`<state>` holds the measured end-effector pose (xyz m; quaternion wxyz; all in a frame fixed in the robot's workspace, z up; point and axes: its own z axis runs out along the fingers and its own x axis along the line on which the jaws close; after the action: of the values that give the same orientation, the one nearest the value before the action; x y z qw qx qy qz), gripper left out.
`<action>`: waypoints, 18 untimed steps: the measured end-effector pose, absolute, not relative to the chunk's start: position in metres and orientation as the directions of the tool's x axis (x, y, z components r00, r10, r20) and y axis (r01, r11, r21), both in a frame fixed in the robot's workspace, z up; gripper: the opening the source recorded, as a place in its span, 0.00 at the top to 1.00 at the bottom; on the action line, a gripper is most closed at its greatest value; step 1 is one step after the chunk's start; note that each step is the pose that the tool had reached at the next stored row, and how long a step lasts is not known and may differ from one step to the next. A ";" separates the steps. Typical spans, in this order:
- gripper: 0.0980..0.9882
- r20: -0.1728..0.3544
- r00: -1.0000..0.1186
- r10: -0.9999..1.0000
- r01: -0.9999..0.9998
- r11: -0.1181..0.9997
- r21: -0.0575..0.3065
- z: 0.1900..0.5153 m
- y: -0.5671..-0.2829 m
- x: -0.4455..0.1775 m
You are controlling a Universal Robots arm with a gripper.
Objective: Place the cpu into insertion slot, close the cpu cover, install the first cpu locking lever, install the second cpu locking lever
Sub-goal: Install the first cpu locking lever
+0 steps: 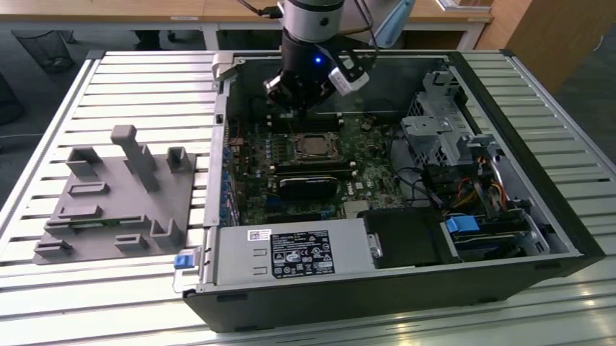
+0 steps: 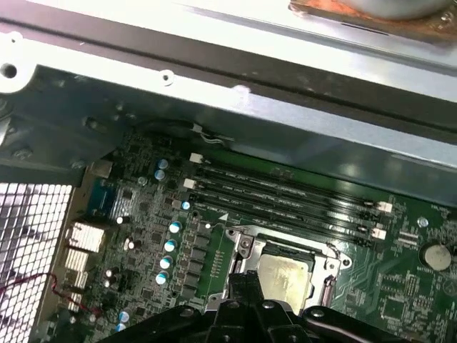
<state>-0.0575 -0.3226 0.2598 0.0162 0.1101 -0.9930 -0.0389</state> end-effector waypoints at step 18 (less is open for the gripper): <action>0.98 0.023 -0.993 -0.116 -0.114 0.990 0.080 0.260 -0.323 -0.058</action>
<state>-0.0577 -0.3227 0.2603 0.0138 0.0575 -0.9975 -0.0395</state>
